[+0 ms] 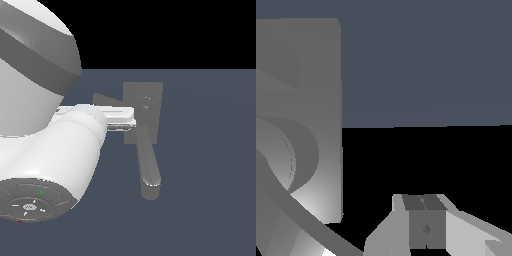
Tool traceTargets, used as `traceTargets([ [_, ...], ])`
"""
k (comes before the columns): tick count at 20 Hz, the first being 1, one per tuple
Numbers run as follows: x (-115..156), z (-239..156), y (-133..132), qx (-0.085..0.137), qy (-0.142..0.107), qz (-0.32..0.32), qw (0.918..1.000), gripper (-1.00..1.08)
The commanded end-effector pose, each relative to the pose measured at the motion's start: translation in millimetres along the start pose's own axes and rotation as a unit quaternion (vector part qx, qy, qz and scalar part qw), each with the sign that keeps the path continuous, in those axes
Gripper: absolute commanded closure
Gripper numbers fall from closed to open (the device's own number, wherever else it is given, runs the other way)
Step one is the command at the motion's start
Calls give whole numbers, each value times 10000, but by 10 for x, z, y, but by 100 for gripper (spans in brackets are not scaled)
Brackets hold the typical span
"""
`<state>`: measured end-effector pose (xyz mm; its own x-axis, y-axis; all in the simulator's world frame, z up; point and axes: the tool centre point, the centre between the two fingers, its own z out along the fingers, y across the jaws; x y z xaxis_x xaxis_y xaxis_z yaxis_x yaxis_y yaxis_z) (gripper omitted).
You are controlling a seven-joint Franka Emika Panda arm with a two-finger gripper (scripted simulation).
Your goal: Turn on the faucet by rotating a designated handle.
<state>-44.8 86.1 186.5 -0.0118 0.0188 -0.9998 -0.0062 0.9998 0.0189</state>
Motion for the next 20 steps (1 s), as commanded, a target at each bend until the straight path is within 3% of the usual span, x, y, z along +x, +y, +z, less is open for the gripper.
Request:
traceTargets([
  [1, -111, 0, -50, 20, -32, 0, 10000, 108],
  [16, -612, -7, -226, 29, -57, -1, 10000, 108],
  [20, -574, -16, -261, 26, 1, -3, 10000, 108],
])
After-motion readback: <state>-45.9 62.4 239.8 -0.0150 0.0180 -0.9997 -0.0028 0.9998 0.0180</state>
